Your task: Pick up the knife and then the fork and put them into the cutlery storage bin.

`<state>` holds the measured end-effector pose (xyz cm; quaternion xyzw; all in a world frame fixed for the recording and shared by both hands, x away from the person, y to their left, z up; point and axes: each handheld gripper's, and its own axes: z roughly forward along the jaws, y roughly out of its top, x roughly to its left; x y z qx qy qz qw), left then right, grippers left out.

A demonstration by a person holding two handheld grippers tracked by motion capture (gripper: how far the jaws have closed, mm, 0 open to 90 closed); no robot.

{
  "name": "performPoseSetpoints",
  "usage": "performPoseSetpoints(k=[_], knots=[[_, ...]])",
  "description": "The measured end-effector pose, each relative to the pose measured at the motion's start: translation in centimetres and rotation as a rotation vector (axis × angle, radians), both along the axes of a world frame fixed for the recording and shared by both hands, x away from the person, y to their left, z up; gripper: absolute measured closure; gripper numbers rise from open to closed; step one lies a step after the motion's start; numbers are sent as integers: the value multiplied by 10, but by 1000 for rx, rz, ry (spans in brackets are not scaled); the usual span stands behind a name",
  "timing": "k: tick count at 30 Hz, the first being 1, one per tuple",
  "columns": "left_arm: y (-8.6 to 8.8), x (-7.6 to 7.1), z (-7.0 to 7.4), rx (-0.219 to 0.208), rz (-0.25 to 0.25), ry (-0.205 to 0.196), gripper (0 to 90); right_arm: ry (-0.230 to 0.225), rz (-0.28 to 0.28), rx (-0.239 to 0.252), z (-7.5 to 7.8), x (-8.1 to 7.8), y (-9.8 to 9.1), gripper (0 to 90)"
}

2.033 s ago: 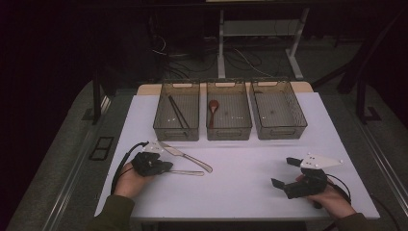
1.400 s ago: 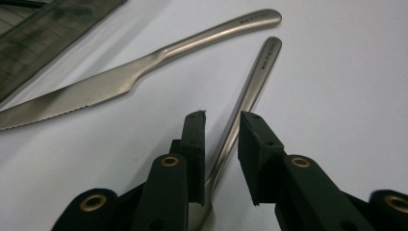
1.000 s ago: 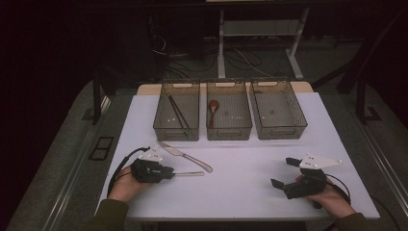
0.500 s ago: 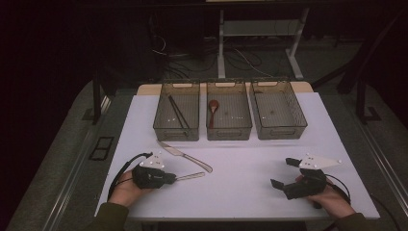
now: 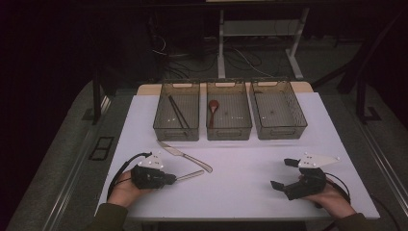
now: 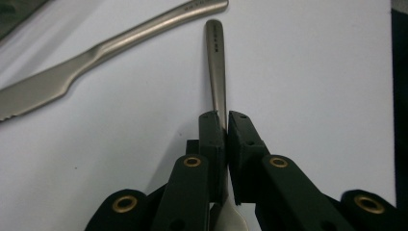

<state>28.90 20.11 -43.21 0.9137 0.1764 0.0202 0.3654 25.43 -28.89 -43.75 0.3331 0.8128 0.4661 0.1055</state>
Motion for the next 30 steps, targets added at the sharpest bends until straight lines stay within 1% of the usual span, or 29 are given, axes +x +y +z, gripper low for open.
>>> performPoseSetpoints(k=[3, 5, 8, 9, 11, 13, 15, 18, 19, 20, 24, 27, 30], knots=[[1, -1, 5, -20, 3, -9, 842, 2, 4, -9, 3, 0, 0, 2], [1, -2, 7, -28, 0, -18, 842, 24, 18, -8, 5, 1, -1, 2], [-1, -3, 12, -39, -3, -21, 842, 50, 18, -23, 7, 2, -3, 2], [-2, -3, 13, -46, -7, -25, 842, 53, 19, -21, 7, 3, -4, 2], [-5, -4, 16, -50, -19, -32, 842, 47, 27, -22, 8, 2, -4, 61], [-9, -5, 19, -70, -28, -30, 842, 46, 35, -23, 9, 2, -3, 61], [-13, -4, 23, -72, -47, -36, 842, 48, 39, -29, 10, 3, -2, 81], [-23, -6, 28, -88, -69, -40, 842, 51, 49, -33, 12, 3, -1, 89], [-27, -6, 30, -95, -74, -43, 842, 51, 58, -37, 13, 3, 0, 148], [-31, -6, 32, -99, -82, -46, 843, 49, 84, -39, 15, 4, 0, 191], [-49, -6, 39, -121, -114, -52, 842, 62, 143, -49, 19, 6, 4, 210], [-63, -5, 42, -138, -139, -46, 842, 74, 165, -56, 20, 7, 7, 211], [-79, -3, 44, -142, -170, -43, 842, 75, 186, -62, 23, 9, 10, 220]])
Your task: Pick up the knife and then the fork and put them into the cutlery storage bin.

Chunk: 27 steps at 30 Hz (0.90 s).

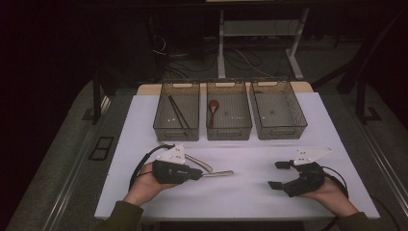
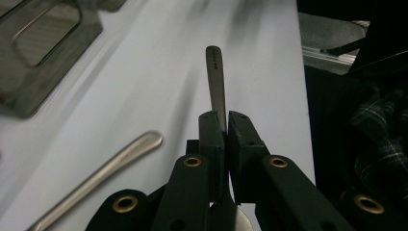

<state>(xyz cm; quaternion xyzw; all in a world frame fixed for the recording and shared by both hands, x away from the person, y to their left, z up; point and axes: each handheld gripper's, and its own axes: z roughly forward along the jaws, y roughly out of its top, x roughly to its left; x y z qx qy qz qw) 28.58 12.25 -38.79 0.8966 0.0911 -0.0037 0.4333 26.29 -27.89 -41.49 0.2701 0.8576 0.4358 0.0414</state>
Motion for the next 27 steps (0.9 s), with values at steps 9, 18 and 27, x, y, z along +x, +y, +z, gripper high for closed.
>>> performPoseSetpoints(k=[9, 18, 27], knots=[[-50, 9, -2, 39, -79, -2, 842, -41, 89, -20, 18, 5, 17, 248], [-86, 23, -1, 59, -124, -10, 842, -43, 214, -91, 28, 19, 44, 344], [-109, 38, 3, 78, -187, -30, 842, -49, 322, -204, 27, 35, 68, 432]])
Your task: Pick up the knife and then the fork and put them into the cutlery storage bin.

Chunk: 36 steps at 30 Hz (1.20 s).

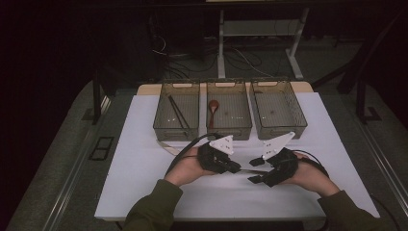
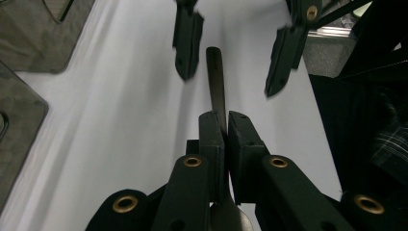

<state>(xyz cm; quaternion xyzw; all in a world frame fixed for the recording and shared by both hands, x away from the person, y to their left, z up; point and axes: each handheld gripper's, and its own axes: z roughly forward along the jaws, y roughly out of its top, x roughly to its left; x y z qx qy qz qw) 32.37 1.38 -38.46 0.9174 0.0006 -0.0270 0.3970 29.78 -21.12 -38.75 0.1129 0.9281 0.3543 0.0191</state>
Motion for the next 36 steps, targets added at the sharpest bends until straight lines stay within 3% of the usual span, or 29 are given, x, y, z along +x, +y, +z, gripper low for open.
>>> performPoseSetpoints(k=[6, 9, 15, 18, 24, 29, 33, 36], knots=[[-3, -2, -2, 17, -6, 5, 842, 20, 48, -52, -7, 9, 12, 546], [-4, -2, -2, 23, -19, -13, 842, 37, 72, -70, -9, 10, 19, 607], [-5, -5, 0, 28, -25, -23, 842, 55, 76, -101, -10, 12, 30, 718], [-6, -7, 2, 32, -30, -28, 842, 28, 91, -108, -11, 12, 33, 778], [-7, -7, 0, 50, -61, -23, 840, 14, 133, -115, -14, 8, 36, 809], [-6, -6, -3, 61, -69, -14, 827, 44, 132, -102, -19, 6, 37, 814], [3, -3, 1, 18, 4, -3, 648, 65, 104, -93, -21, 10, 33, 818], [18, 0, 5, -57, 75, 28, 516, 74, 68, -86, -22, 15, 25, 818]])
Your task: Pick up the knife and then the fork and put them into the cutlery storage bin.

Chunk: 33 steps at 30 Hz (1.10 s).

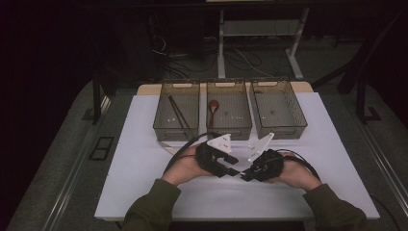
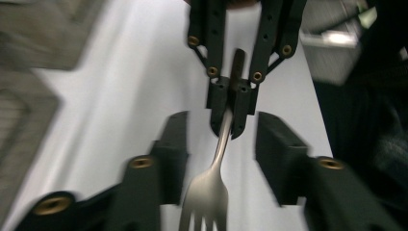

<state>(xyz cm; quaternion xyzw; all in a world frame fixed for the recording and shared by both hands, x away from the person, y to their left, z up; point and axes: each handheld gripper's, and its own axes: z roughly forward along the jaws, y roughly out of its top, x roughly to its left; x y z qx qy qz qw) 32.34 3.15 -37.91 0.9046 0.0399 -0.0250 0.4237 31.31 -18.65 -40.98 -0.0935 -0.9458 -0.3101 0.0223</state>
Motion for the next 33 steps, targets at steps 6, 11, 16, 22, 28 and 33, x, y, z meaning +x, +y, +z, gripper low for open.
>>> performPoseSetpoints(k=[6, 11, 16, 22, 28, 33], knots=[[29, 1, 3, -82, 115, 17, 412, -19, -69, 0, 2, 4, -14, 821], [56, -5, -3, -106, 234, -12, 312, -28, -121, 12, 4, 9, -28, 862], [82, -13, -14, -115, 341, -12, 256, -20, -172, 37, 7, 12, -41, 863], [102, -26, -22, -140, 431, -18, 198, -11, -218, 70, 12, 14, -50, 862], [113, -36, -32, -164, 506, -33, 126, 0, -317, 111, 18, 17, -60, 861], [121, -40, -40, -174, 554, -38, 91, -28, -391, 132, 27, 21, -70, 861]])
